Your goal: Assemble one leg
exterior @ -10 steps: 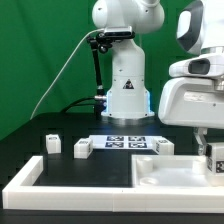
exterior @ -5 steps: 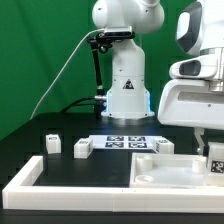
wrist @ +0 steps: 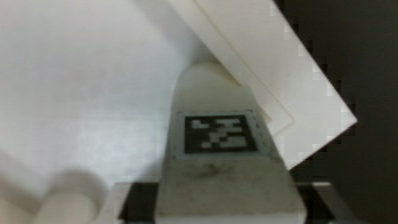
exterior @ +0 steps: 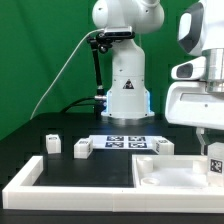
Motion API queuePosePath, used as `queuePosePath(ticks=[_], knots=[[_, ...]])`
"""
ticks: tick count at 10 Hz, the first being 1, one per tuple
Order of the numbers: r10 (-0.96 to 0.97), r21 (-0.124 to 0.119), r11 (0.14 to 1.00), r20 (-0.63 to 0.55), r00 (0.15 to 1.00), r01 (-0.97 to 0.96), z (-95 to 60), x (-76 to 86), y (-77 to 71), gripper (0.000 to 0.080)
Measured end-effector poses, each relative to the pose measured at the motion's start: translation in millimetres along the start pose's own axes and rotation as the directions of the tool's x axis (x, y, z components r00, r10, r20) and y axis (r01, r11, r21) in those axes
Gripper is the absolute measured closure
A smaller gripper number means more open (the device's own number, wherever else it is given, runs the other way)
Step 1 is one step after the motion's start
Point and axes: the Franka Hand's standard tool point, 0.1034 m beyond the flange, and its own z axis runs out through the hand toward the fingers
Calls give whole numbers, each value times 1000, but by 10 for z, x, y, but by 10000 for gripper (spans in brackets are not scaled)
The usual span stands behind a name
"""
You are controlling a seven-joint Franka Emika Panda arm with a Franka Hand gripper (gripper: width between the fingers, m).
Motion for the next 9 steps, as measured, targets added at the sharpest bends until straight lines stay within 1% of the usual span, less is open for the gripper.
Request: queuePosePath(ticks=[1,2,3,5,9], knots=[[160,0,987,5,987,-160,0,2,10,506],[306,-9,952,6,952,-305,-2,-12,18,506],[370,-9,929,6,929,-370,0,-16,17,506],[617,-12,787,22,787,-617,-2,-25,11,504],[775,-24,632,48,630,-775,-6,-22,5,502]])
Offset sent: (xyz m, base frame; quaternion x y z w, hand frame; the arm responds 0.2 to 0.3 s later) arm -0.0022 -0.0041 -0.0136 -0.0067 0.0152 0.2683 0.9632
